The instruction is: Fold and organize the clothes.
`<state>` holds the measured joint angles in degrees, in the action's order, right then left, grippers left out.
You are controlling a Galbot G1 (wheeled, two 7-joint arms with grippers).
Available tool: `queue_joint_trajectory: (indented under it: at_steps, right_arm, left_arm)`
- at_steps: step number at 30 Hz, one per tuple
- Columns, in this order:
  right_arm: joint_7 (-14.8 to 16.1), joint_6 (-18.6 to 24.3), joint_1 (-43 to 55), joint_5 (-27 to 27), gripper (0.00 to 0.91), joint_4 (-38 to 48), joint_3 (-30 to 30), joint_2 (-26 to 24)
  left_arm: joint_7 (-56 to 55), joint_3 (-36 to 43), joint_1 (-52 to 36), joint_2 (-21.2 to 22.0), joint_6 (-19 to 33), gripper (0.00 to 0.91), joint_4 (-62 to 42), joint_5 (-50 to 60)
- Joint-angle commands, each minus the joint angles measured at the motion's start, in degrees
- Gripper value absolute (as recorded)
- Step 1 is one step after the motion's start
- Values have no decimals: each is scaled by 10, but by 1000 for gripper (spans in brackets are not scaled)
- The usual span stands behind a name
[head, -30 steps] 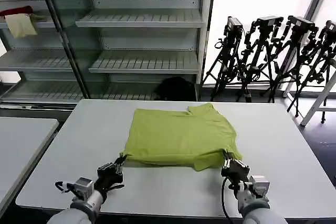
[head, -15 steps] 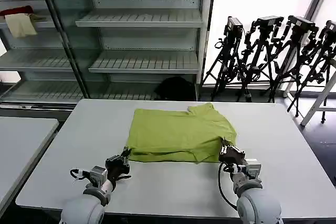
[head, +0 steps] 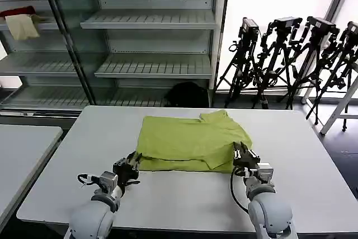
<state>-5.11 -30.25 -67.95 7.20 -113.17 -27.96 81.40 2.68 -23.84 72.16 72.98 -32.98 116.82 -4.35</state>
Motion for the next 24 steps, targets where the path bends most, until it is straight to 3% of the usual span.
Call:
queue_joint_trajectory:
  at_steps: [1, 6, 11, 24]
  right_arm:
    - [2, 5, 7, -15, 907, 15, -4, -2]
    - [27, -21, -53, 24, 907, -42, -18, -20]
    - [34, -21, -112, 33, 907, -76, -29, -31]
    - [35, -14, -118, 37, 907, -40, -49, -40]
  left_arm:
    - [-4, -9, 1, 1, -1, 907, 13, 12]
    - [-3, -12, 36, 5, -1, 907, 34, 0]
    - [-4, -5, 46, 6, -1, 907, 23, -2]
    - [-7, 1, 30, 10, 0, 907, -14, 15]
